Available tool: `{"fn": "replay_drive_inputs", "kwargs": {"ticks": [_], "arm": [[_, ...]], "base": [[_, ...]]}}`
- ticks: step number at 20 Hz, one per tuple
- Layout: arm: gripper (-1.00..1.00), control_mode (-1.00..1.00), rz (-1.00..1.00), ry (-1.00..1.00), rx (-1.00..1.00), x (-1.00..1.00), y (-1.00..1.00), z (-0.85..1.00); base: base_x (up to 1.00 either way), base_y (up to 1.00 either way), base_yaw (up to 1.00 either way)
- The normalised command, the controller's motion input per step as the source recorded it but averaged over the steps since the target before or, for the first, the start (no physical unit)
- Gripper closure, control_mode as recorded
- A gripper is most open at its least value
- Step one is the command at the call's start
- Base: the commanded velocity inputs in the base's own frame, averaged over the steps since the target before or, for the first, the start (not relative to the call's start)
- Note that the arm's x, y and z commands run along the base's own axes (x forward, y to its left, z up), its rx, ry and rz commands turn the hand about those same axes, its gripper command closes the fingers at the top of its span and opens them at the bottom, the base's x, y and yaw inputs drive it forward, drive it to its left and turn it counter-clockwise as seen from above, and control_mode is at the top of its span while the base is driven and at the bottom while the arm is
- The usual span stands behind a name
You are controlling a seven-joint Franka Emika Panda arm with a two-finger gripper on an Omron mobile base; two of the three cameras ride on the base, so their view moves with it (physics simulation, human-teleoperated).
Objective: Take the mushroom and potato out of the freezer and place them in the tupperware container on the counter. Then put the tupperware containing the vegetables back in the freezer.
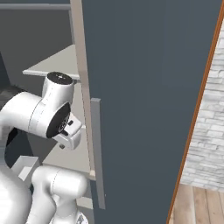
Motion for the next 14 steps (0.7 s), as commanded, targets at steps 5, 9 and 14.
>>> {"fn": "replay_drive_inputs", "kwargs": {"ticks": [5,9,14], "arm": [[-1.0,-1.0,0.02,-0.21,0.26,0.2,0.19,0.0],[-1.0,-1.0,0.0,-0.26,0.14,0.38,0.27,0.0],[-1.0,-1.0,0.0,-0.2,0.06,0.62,0.21,0.0]], "base": [[0.0,0.0,0.0],[0.0,0.0,0.0],[0.0,0.0,0.0]]}}
